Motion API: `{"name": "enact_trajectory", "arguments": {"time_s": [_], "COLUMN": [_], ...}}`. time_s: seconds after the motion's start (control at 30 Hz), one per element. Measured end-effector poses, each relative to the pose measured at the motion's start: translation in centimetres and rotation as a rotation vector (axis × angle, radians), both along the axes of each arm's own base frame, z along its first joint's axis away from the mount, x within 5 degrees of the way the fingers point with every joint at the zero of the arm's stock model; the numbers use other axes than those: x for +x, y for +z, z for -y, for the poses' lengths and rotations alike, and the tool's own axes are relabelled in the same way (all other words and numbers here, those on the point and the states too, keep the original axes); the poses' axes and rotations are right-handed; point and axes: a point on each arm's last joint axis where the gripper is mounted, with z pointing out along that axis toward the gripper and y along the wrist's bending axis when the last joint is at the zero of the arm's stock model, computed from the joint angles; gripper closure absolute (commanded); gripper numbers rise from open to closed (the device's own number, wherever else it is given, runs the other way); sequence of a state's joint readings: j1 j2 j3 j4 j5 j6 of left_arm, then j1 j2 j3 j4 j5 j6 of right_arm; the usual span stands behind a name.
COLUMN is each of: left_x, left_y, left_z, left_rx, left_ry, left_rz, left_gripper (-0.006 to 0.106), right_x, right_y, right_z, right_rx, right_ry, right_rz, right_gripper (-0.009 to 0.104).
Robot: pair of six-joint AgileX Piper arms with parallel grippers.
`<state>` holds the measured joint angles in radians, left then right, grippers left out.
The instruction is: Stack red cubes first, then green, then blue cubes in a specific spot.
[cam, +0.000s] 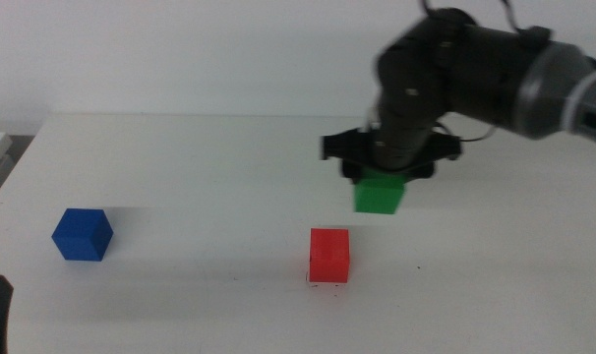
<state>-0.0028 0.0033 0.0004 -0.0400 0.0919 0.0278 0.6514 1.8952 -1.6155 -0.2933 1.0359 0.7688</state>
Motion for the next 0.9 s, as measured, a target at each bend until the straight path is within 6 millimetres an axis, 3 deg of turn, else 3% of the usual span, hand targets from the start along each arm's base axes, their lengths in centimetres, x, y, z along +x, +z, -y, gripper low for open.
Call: {"name": "enact_trajectory", "arguments": {"time_s": [0.1, 0.3, 0.9], "left_x": [0.0, 0.0, 0.0], "left_y": [0.0, 0.0, 0.0], "left_z": [0.0, 0.0, 0.0], "left_rx": [0.000, 0.000, 0.000], "left_ry": [0.000, 0.000, 0.000], "left_rz": [0.000, 0.000, 0.000], "left_gripper": [0.007, 0.007, 0.007], "right_x": [-0.8, -2.3, -1.9], "right_y": [0.6, -0.7, -4.9], "right_z": [-2.1, -4.9, -6.8], "right_rx": [-0.006, 0.001, -0.074], "right_ry": [-0.019, -0.035, -0.052], "right_rz": [-0.015, -0.068, -0.066], "right_gripper": [0.095, 0.095, 0.095]}}
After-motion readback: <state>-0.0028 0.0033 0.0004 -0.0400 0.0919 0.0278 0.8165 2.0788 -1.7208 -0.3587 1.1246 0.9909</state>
